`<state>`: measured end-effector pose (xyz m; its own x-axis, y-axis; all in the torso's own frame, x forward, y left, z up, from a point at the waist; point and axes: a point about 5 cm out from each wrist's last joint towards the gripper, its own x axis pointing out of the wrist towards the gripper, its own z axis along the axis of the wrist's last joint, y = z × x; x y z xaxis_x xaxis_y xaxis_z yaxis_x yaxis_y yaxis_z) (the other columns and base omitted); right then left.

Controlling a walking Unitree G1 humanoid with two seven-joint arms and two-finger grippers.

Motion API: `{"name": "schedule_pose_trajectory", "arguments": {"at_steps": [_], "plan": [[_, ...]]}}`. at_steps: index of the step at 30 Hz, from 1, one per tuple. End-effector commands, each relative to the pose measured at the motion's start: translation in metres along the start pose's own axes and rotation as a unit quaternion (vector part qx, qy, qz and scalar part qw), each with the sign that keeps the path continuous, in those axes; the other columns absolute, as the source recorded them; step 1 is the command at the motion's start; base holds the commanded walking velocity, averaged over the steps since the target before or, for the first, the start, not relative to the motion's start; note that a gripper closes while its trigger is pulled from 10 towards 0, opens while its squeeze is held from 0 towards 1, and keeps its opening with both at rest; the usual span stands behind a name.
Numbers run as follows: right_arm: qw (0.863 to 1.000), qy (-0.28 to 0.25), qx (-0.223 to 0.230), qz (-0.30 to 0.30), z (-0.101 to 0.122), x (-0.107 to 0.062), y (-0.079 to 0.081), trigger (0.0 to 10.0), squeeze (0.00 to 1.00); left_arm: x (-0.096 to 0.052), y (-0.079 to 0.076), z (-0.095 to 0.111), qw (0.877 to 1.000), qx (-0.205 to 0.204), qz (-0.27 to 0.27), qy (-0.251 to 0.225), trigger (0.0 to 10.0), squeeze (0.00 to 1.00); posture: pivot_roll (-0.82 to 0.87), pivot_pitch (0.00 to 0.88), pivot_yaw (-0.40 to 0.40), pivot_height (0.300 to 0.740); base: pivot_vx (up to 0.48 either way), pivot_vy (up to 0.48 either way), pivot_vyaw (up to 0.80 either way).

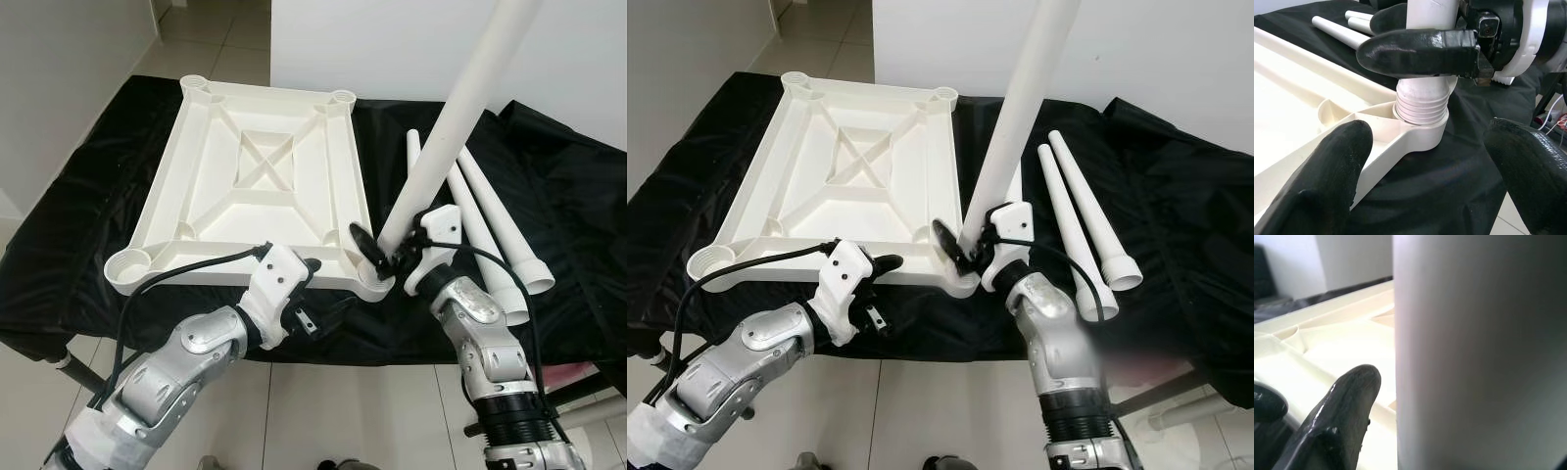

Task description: Building children table

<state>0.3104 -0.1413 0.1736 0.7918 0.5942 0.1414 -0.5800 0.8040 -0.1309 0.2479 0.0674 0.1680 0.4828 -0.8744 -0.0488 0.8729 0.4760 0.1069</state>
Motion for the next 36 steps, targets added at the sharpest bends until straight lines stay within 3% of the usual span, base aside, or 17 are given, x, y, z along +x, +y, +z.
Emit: {"name": "schedule_pose_trajectory", "arguments": {"at_steps": [1,5,7,10,11,13,14,15,16,17,26,27,28,29,32,36], "plan": [[1.000,0.011,-0.006,0.021,-0.003,0.001,-0.004,10.0,0.00,0.001,-0.008,-0.005,0.997,0.003,-0.070,0.012,10.0,0.00,0.04,0.098,-0.055,0.740,0.000,0.000,0.00],[0.999,0.014,-0.008,0.027,-0.004,0.001,-0.005,10.0,0.00,0.001,-0.009,-0.006,0.997,0.002,-0.072,0.014,10.0,0.00,0.04,0.098,-0.054,0.740,0.000,0.000,0.00],[0.999,0.022,-0.010,0.036,-0.009,-0.001,-0.007,9.2,0.00,0.002,-0.011,-0.012,0.997,-0.002,-0.072,0.020,10.0,0.00,0.04,0.095,-0.053,0.740,0.000,0.000,0.00],[0.999,0.024,-0.010,0.039,-0.011,-0.001,-0.008,9.2,0.00,0.002,-0.011,-0.014,0.997,-0.003,-0.071,0.023,10.0,0.00,0.04,0.095,-0.053,0.740,0.000,0.000,0.00],[0.999,0.025,-0.009,0.043,-0.013,-0.002,-0.008,7.8,0.00,0.002,-0.011,-0.017,0.997,-0.004,-0.070,0.026,10.0,0.00,0.04,0.095,-0.052,0.740,0.000,0.000,0.00],[0.999,0.026,-0.009,0.046,-0.014,-0.002,-0.008,7.8,0.00,0.002,-0.011,-0.018,0.997,-0.004,-0.069,0.028,10.0,0.00,0.04,0.095,-0.052,0.740,0.000,0.000,0.00],[0.998,0.030,-0.010,0.045,-0.018,-0.003,-0.008,3.8,0.00,0.002,-0.010,-0.020,0.997,-0.003,-0.066,0.032,10.0,0.00,0.04,0.093,-0.053,0.740,0.000,0.000,0.00],[0.998,0.030,-0.010,0.045,-0.018,-0.003,-0.008,3.8,0.00,0.002,-0.010,-0.020,0.997,-0.003,-0.066,0.032,10.0,0.00,0.04,0.093,-0.053,0.740,0.000,0.000,0.00],[0.998,0.036,-0.006,0.041,-0.022,-0.004,-0.007,0.9,0.00,0.001,-0.007,-0.025,0.997,0.006,-0.060,0.041,10.0,0.00,0.04,0.092,-0.053,0.740,0.000,0.000,0.00],[0.998,0.040,-0.003,0.038,-0.026,-0.006,-0.006,0.0,0.00,0.001,-0.005,-0.029,0.997,0.015,-0.053,0.047,10.0,0.00,0.04,0.092,-0.052,0.740,0.000,0.000,0.00],[0.999,0.043,0.010,0.025,-0.035,-0.011,-0.003,0.0,0.00,0.002,0.001,-0.026,0.998,0.020,-0.045,0.044,10.0,0.00,0.04,0.091,-0.051,0.740,0.000,0.000,0.00],[0.999,0.043,0.012,0.018,-0.037,-0.011,-0.003,8.2,0.00,0.002,0.001,-0.025,0.998,0.023,-0.047,0.043,10.0,0.00,0.03,0.091,-0.051,0.740,0.000,0.000,0.00],[0.999,0.043,0.012,0.018,-0.037,-0.011,-0.003,8.2,0.00,0.002,0.001,-0.025,0.998,0.023,-0.047,0.043,10.0,0.00,0.03,0.091,-0.051,0.740,0.000,0.000,0.00],[0.999,0.042,0.018,0.007,-0.038,-0.012,-0.003,10.0,0.00,0.003,0.001,-0.024,0.998,0.025,-0.048,0.041,10.0,0.00,0.03,0.090,-0.050,0.740,0.000,0.000,0.00],[0.999,0.039,0.022,-0.001,-0.040,-0.012,0.000,10.0,0.00,0.003,0.002,-0.024,0.997,0.033,-0.049,0.041,10.0,0.00,0.03,0.090,-0.050,0.740,0.000,0.000,0.00],[0.997,0.036,0.046,-0.058,-0.046,-0.013,0.009,10.0,0.00,0.003,0.001,-0.024,0.997,0.038,-0.050,0.038,10.0,0.00,0.04,0.087,-0.058,0.740,0.000,0.000,0.00]]}}
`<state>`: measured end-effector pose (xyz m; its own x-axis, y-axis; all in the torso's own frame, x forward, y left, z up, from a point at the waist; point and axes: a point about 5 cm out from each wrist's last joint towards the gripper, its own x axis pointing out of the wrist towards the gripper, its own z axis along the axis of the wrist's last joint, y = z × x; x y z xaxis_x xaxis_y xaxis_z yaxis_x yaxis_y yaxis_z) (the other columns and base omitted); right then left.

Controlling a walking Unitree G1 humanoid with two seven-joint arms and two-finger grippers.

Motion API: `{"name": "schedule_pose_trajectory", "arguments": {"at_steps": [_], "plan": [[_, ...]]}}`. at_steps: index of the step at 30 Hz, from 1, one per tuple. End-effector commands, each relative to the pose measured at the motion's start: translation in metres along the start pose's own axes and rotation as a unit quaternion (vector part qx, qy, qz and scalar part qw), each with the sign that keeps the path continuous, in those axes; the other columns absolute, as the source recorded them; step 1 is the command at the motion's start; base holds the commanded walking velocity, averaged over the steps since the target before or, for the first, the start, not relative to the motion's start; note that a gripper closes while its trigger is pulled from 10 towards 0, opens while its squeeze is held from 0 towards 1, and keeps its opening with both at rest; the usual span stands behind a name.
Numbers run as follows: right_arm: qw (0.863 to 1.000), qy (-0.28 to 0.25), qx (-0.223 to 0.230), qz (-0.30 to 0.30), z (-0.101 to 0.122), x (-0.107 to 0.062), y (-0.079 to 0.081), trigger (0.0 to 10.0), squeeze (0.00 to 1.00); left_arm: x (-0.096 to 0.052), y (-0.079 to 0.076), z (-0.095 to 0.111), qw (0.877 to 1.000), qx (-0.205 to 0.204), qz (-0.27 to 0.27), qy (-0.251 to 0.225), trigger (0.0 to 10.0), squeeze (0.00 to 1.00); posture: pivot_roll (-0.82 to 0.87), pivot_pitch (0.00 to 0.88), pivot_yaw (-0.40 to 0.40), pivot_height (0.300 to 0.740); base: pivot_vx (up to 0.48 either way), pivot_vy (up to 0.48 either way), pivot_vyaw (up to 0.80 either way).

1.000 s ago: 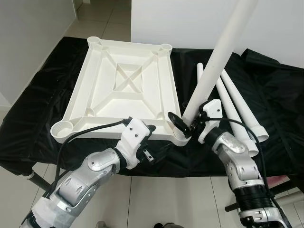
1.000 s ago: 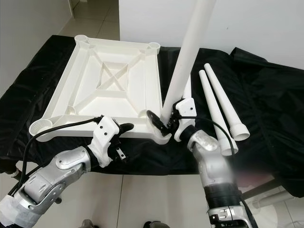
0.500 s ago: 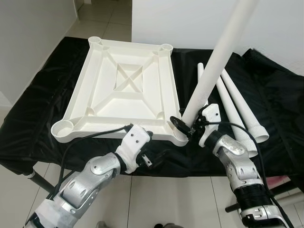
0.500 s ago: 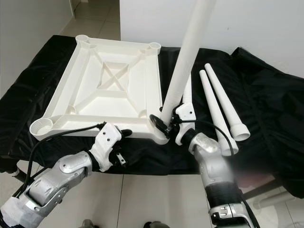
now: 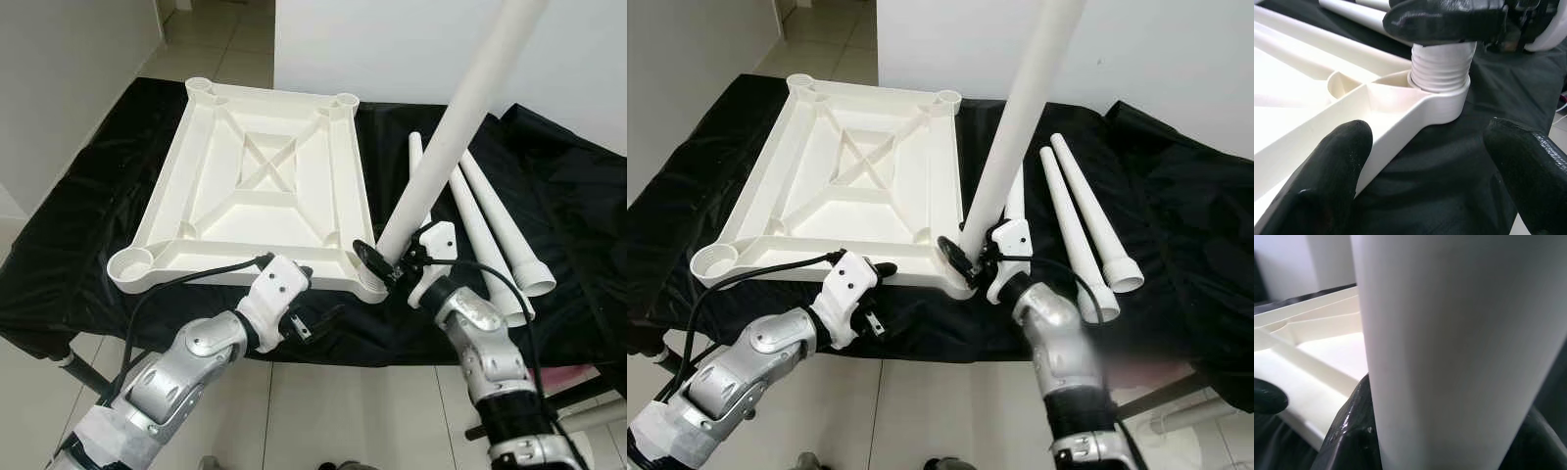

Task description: Building children table

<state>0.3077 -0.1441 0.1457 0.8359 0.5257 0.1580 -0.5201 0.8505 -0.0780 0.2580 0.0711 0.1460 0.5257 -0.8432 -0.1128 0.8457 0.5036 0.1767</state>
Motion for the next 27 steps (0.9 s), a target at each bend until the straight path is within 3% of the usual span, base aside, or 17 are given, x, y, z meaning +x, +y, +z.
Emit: {"name": "schedule_pose_trajectory", "arguments": {"at_steps": [1,9,11,12,13,15,16,18,22,27], "plan": [[0.999,0.040,0.027,-0.025,-0.019,-0.006,0.006,10.0,0.00,0.000,-0.008,-0.001,0.997,0.007,-0.072,-0.001,10.0,0.00,0.04,0.087,-0.058,0.740,0.000,0.000,0.00],[0.993,0.058,0.020,-0.098,-0.025,-0.001,0.013,10.0,0.00,-0.001,-0.007,-0.002,0.997,0.005,-0.072,0.001,10.0,0.00,0.04,0.085,-0.061,0.740,0.000,0.000,0.00],[0.985,0.068,0.039,-0.152,-0.026,0.003,0.020,10.0,0.00,-0.002,-0.007,-0.002,0.997,0.004,-0.073,0.003,10.0,0.00,0.04,0.082,-0.067,0.740,0.000,0.000,0.00],[0.985,0.068,0.039,-0.152,-0.026,0.003,0.020,10.0,0.00,-0.002,-0.007,-0.002,0.997,0.004,-0.073,0.003,10.0,0.00,0.04,0.082,-0.067,0.740,0.000,0.000,0.00],[0.976,0.081,0.058,-0.193,-0.028,0.006,0.027,10.0,0.00,-0.003,-0.008,-0.003,0.997,0.005,-0.074,0.005,10.0,0.00,0.05,0.082,-0.070,0.740,0.000,0.000,0.00],[0.976,0.081,0.058,-0.193,-0.028,0.006,0.027,10.0,0.00,-0.003,-0.008,-0.003,0.997,0.005,-0.074,0.005,10.0,0.00,0.05,0.082,-0.070,0.740,0.000,0.000,0.00],[0.964,0.085,0.072,-0.243,-0.030,0.008,0.034,10.0,0.00,-0.004,-0.008,-0.003,0.997,0.005,-0.074,0.005,10.0,0.00,0.05,0.082,-0.075,0.740,0.000,0.000,0.00],[0.964,0.085,0.072,-0.243,-0.030,0.008,0.034,10.0,0.00,-0.004,-0.008,-0.003,0.997,0.005,-0.074,0.005,10.0,0.00,0.05,0.082,-0.075,0.740,0.000,0.000,0.00],[0.957,0.071,0.092,-0.267,-0.025,0.015,0.051,10.0,0.00,-0.005,-0.008,-0.003,0.997,0.003,-0.073,0.005,10.0,0.00,0.05,0.082,-0.074,0.740,0.000,0.000,0.00],[0.956,0.070,0.098,-0.269,-0.024,0.014,0.050,10.0,0.00,-0.005,-0.009,-0.004,0.997,0.002,-0.075,0.007,10.0,0.00,0.05,0.082,-0.072,0.740,0.000,0.000,0.00]]}}
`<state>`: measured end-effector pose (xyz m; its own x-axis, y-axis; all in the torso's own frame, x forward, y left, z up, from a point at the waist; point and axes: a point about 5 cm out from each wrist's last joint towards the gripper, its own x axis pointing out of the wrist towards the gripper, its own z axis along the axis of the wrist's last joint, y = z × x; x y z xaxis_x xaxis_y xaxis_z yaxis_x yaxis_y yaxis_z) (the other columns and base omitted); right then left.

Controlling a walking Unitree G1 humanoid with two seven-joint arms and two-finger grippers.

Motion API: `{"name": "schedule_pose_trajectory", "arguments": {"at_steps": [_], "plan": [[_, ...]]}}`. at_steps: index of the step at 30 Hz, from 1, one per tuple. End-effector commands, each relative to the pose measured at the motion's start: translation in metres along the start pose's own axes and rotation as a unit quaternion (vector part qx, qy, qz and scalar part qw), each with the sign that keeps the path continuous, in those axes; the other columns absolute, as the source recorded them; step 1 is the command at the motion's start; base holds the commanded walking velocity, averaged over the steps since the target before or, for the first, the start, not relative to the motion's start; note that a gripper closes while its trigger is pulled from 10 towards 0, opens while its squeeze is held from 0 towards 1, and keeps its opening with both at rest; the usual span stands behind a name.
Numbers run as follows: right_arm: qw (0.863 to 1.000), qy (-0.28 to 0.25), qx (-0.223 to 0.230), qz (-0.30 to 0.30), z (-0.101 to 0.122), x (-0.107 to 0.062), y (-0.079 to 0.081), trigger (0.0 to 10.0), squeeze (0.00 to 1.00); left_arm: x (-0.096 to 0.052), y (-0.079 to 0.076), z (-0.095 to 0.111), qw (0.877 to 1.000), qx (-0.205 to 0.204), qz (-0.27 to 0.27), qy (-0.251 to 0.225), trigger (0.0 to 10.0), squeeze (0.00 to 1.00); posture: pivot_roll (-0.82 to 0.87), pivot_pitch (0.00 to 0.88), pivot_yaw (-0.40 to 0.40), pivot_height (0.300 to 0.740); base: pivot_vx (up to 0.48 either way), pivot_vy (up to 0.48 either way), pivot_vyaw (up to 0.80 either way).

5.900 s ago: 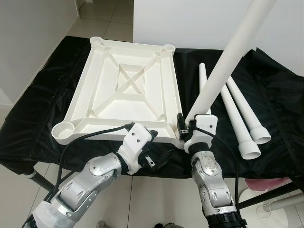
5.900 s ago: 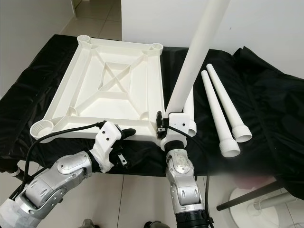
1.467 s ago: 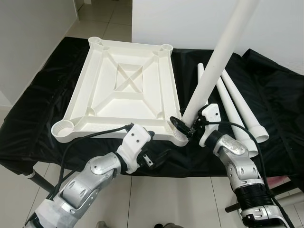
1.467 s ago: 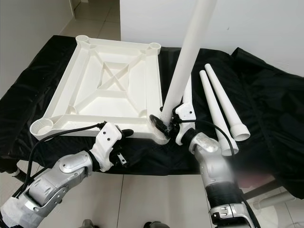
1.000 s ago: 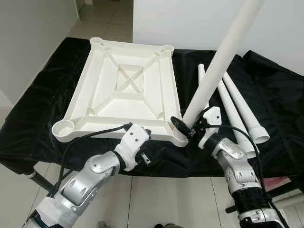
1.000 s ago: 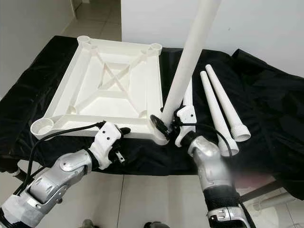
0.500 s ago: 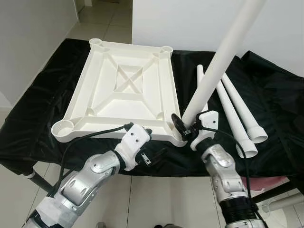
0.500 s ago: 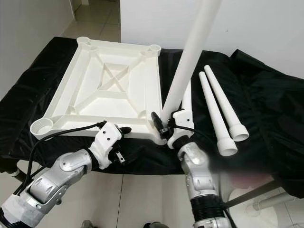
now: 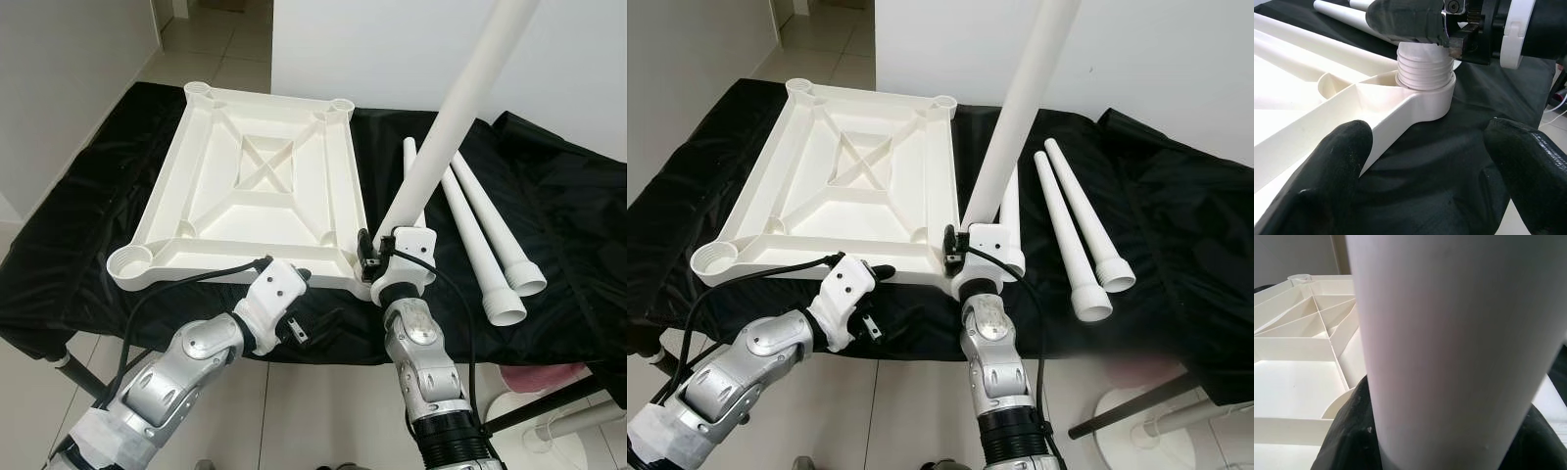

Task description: Building children table

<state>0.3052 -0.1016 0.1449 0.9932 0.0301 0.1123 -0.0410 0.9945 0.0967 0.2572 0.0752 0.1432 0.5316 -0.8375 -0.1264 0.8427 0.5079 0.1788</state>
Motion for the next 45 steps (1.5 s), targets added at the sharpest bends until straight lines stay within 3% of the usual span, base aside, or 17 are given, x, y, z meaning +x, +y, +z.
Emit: {"name": "schedule_pose_trajectory", "arguments": {"at_steps": [1,2,12,13,19,24,31,41,42,45], "plan": [[0.997,0.056,0.045,-0.005,-0.022,-0.010,0.006,10.0,0.51,-0.002,-0.009,0.000,0.997,0.002,-0.079,0.000,10.0,0.00,0.05,0.083,-0.070,0.740,0.000,0.000,0.00],[0.997,0.047,0.054,0.006,-0.020,-0.011,0.007,10.0,1.00,-0.002,-0.009,0.000,0.997,0.003,-0.080,0.001,10.0,0.00,0.05,0.085,-0.069,0.740,0.000,0.000,0.00],[0.997,-0.006,0.050,0.054,-0.003,-0.011,0.007,10.0,1.00,-0.002,-0.009,0.000,0.997,0.002,-0.082,0.001,10.0,0.00,0.05,0.092,-0.062,0.740,0.000,0.000,0.00],[0.996,-0.011,0.045,0.071,-0.001,-0.010,0.004,10.0,0.00,-0.002,-0.009,0.000,0.997,0.002,-0.082,0.001,10.0,0.00,0.05,0.094,-0.060,0.740,0.000,0.000,0.00],[0.994,-0.012,0.027,0.106,0.001,-0.008,-0.001,10.0,0.00,-0.002,-0.009,0.001,0.997,0.001,-0.083,0.000,10.0,0.00,0.05,0.095,-0.059,0.740,0.000,0.000,0.00],[0.979,-0.018,-0.043,0.199,0.004,0.004,-0.021,10.0,0.00,0.000,-0.009,0.002,0.997,0.000,-0.081,-0.002,10.0,0.00,0.04,0.094,-0.056,0.740,0.000,0.000,0.00],[0.963,-0.024,-0.085,0.254,0.009,0.014,-0.032,10.0,0.00,0.000,-0.010,0.002,0.997,0.000,-0.083,-0.003,10.0,0.00,0.05,0.094,-0.053,0.740,0.000,0.000,0.00],[0.944,-0.017,-0.110,0.311,0.012,0.020,-0.036,9.9,0.00,0.000,-0.010,0.002,0.997,-0.001,-0.083,-0.003,10.0,0.00,0.05,0.094,-0.052,0.740,0.000,0.000,0.00],[0.943,-0.015,-0.112,0.314,0.012,0.021,-0.037,8.3,0.00,0.000,-0.010,0.002,0.997,-0.001,-0.083,-0.003,10.0,0.00,0.05,0.093,-0.052,0.740,0.000,0.000,0.00],[0.941,-0.011,-0.111,0.318,0.011,0.021,-0.038,7.9,0.00,0.000,-0.010,0.002,0.997,-0.001,-0.083,-0.003,10.0,0.00,0.05,0.092,-0.051,0.740,0.000,0.000,0.00]]}}
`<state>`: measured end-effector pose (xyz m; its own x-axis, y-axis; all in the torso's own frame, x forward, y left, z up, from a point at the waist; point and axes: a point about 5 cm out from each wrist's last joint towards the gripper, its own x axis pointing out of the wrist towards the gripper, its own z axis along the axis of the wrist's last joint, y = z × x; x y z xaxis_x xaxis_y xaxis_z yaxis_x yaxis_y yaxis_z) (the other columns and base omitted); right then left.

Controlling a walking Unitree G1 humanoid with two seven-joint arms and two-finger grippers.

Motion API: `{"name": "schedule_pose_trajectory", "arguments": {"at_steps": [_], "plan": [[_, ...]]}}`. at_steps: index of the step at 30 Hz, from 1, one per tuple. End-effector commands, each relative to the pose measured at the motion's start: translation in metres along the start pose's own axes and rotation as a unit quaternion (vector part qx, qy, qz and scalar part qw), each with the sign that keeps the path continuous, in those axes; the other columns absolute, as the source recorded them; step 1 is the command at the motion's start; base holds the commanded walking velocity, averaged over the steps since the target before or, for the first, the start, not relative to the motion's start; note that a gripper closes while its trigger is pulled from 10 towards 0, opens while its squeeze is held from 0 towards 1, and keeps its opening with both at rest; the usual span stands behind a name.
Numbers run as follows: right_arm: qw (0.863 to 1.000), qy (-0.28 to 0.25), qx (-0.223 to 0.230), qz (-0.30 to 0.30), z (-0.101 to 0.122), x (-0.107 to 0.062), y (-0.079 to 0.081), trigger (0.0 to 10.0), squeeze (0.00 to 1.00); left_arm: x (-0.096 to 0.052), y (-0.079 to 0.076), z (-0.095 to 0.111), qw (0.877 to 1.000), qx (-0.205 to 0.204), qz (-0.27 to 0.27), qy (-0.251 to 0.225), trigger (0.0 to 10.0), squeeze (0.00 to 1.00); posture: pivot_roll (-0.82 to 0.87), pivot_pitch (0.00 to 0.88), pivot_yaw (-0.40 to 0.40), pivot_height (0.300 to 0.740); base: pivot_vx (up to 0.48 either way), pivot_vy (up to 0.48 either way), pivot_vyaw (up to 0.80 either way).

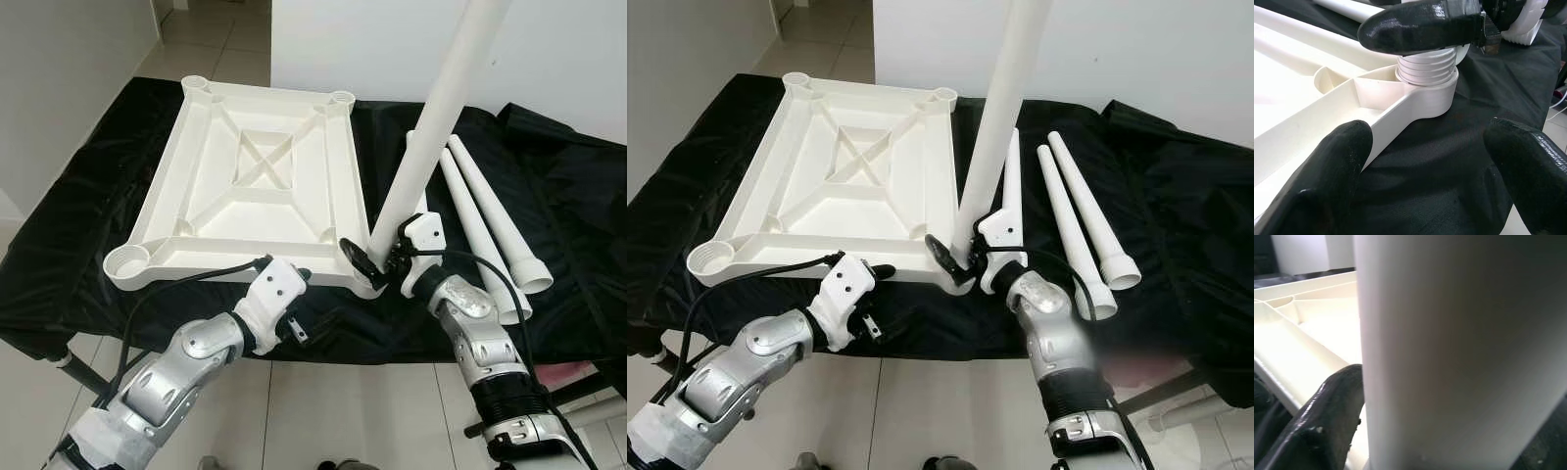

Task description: Building children table

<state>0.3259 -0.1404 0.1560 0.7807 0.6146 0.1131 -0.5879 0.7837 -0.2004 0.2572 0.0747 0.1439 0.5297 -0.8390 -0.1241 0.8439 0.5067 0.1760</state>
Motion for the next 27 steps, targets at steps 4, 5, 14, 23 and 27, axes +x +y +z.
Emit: {"name": "schedule_pose_trajectory", "arguments": {"at_steps": [4,5,14,23,27], "plan": [[1.000,0.009,-0.001,0.020,-0.006,0.000,-0.002,0.6,0.00,0.001,-0.011,0.001,0.997,0.001,-0.083,-0.001,10.0,0.00,0.05,0.092,-0.052,0.740,0.000,0.000,0.00],[1.000,0.011,0.002,0.020,-0.009,-0.001,-0.002,0.0,0.00,0.001,-0.011,0.001,0.997,0.000,-0.083,-0.002,10.0,0.00,0.05,0.092,-0.051,0.740,0.000,0.000,0.00],[0.999,0.029,0.028,-0.012,-0.023,-0.009,0.002,0.0,0.00,0.002,-0.010,0.002,0.996,0.005,-0.085,-0.003,10.0,0.00,0.05,0.091,-0.052,0.740,0.000,0.000,0.00],[0.990,0.047,0.065,-0.118,-0.027,-0.011,0.006,10.0,0.00,0.002,-0.007,0.002,0.997,0.004,-0.078,-0.004,10.0,0.00,0.04,0.094,-0.062,0.740,0.000,0.000,0.00],[0.985,0.048,0.066,-0.153,-0.026,-0.012,0.009,10.0,0.00,0.001,-0.003,0.002,0.997,-0.001,-0.071,-0.006,10.0,0.00,0.03,0.095,-0.058,0.740,0.000,0.000,0.00]]}}
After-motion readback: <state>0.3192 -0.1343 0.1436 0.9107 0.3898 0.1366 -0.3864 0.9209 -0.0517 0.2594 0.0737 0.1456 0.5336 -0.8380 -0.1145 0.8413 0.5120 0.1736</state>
